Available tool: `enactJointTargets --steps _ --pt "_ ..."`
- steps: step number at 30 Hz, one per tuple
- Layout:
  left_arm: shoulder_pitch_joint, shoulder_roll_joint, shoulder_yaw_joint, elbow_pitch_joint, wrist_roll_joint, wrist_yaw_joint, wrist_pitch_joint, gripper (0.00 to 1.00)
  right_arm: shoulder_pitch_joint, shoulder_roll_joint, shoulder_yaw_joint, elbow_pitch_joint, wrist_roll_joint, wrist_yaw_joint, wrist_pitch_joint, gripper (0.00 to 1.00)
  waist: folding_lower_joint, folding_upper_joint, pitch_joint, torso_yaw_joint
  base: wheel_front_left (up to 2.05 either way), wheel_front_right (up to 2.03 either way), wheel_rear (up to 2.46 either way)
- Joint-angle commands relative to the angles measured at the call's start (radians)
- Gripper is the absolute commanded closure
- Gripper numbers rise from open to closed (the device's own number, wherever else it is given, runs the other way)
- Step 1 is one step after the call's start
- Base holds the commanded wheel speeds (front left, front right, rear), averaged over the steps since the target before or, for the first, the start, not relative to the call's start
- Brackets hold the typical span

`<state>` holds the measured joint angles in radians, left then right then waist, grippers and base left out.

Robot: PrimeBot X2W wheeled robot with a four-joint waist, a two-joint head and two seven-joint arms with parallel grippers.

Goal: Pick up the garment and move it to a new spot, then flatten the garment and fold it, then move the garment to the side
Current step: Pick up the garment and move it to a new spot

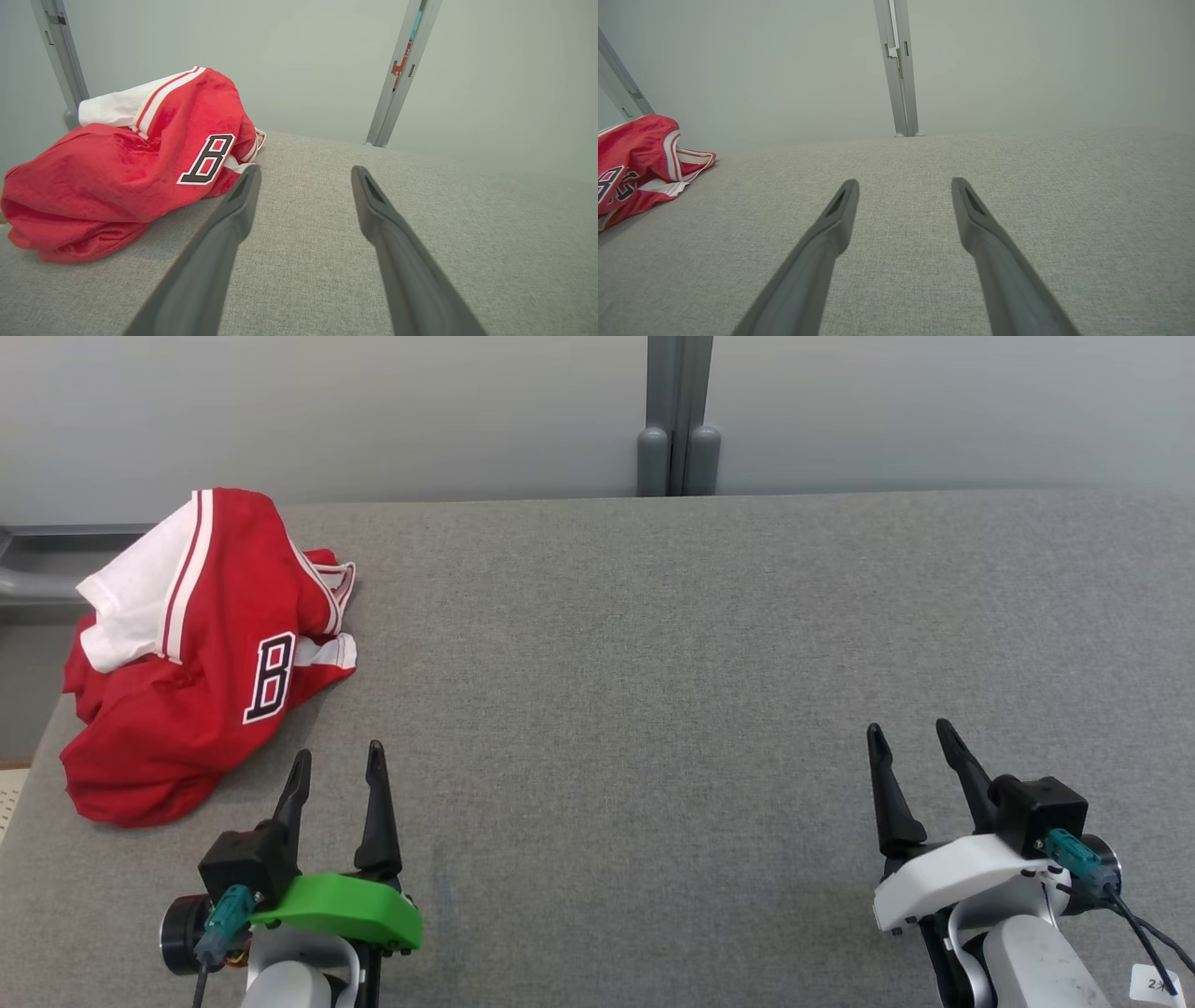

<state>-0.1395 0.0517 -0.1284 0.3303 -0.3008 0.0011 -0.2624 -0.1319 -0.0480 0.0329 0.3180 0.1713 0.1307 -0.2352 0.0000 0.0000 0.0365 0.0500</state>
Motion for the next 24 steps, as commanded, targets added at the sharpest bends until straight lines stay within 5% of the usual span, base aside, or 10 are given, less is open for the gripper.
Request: enactJointTargets --steps 1,14,24 --pt "-0.009 0.001 0.004 0.0 -0.004 0.002 -0.004 0.0 -0.009 -0.004 0.0 0.003 0.002 0.0 -0.007 0.0 0.0 0.0 0.0 0.0 0.0 0.0 0.0" --pt "-0.012 0.001 0.0 0.006 -0.001 0.007 -0.004 0.0 0.003 -0.004 -0.014 0.003 -0.004 0.0 -0.011 0.0 0.0 0.0 0.0 0.032 0.0 0.0 0.0" --pt "0.001 0.002 0.006 0.01 0.006 0.012 -0.004 0.0 0.017 -0.004 -0.009 -0.007 -0.002 0.0 -0.013 0.0 0.0 0.0 -0.006 0.193 0.0 0.0 0.0"
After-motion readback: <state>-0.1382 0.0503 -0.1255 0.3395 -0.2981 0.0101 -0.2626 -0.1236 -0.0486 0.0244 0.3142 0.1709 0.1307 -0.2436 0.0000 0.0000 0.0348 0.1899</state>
